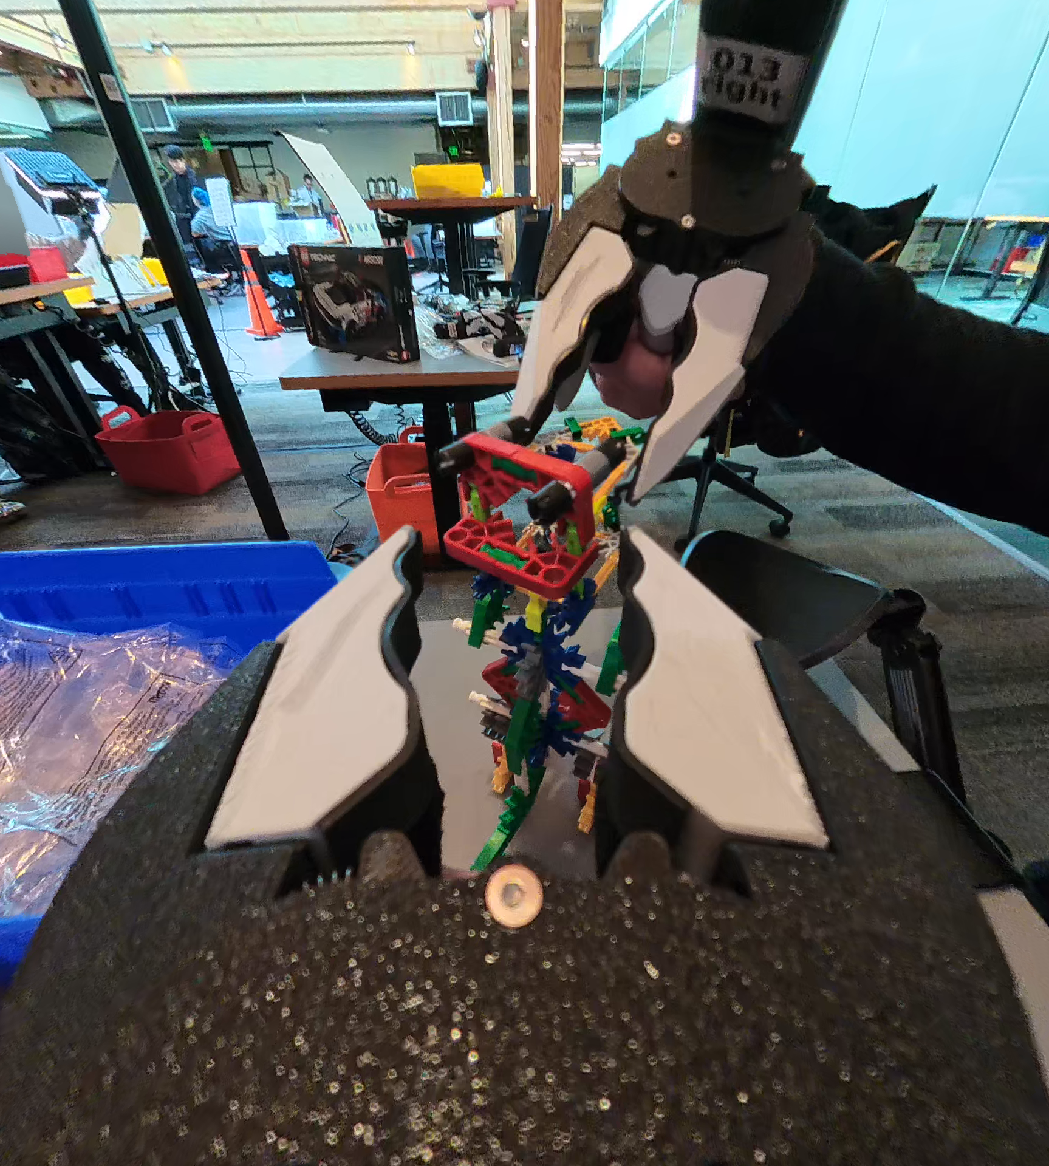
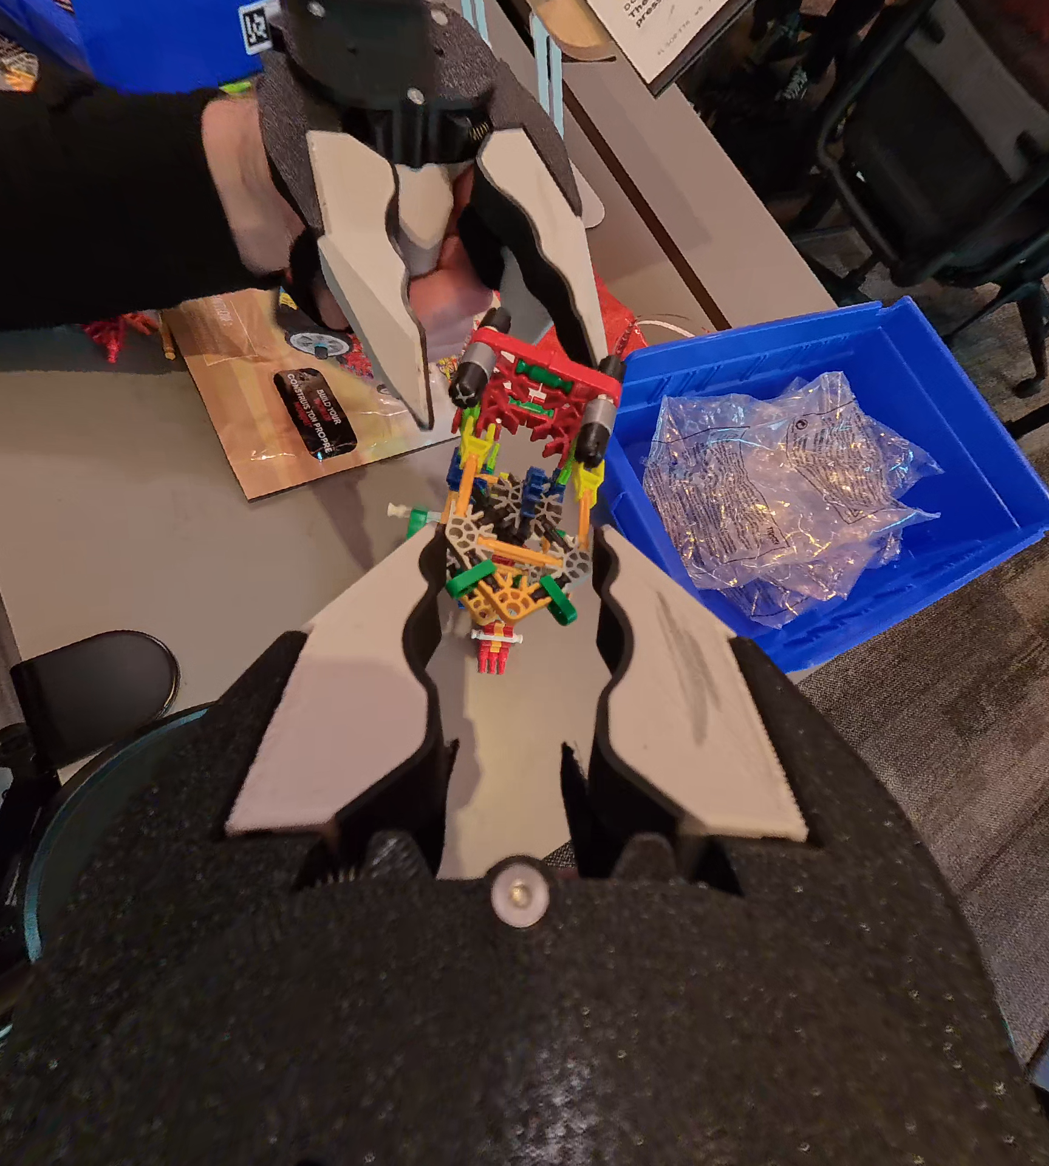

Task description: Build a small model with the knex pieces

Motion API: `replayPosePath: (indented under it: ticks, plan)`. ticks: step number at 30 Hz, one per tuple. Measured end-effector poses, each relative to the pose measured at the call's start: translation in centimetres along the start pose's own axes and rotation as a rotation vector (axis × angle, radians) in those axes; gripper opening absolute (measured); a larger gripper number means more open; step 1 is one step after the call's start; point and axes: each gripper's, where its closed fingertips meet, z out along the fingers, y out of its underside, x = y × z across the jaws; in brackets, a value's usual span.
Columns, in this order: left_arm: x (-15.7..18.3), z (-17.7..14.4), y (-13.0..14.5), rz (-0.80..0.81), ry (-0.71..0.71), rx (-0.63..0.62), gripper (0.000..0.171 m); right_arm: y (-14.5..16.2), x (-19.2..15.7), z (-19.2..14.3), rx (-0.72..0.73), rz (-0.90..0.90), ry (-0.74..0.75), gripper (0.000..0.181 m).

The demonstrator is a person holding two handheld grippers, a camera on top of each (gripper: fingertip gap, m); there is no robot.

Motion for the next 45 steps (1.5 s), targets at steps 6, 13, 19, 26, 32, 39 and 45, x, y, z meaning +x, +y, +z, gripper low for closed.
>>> replayPosePath:
  ticks: [6, 13, 19, 26, 32, 39, 45]
  plan:
    - [0.5, 1.3, 1.2, 0.009, 0.057, -0.037, 0.056, -0.1, -0.1, 0.0, 0.017, -0.005, -0.019, 0.043]
    - [0.1, 1.1, 1.0, 0.008, 0.06, -0.027, 0.052, -0.3, -0.4, -0.5, 0.055, 0.001, -0.047, 0.043]
    - [0.3, 1.1, 0.6, 0.023, 0.06, -0.024, 0.05, -0.1, -0.3, 0.0, 0.032, -0.026, -0.032, 0.043]
    - [0.3, 1.1, 0.6, 0.023, 0.064, -0.019, 0.05, 0.0, -0.3, 0.1, 0.03, -0.036, -0.038, 0.043]
    - [0.3, 1.1, 0.6, 0.019, 0.071, -0.013, 0.05, -0.1, -0.3, 0.1, 0.03, -0.045, -0.05, 0.043]
    - [0.3, 1.0, 0.6, 0.015, 0.081, -0.007, 0.05, 0.1, -0.6, 0.0, 0.027, -0.067, -0.07, 0.043]
    - [0.2, 1.0, 0.6, 0.014, 0.084, -0.007, 0.05, 0.1, -0.5, 0.1, 0.012, -0.083, -0.067, 0.043]
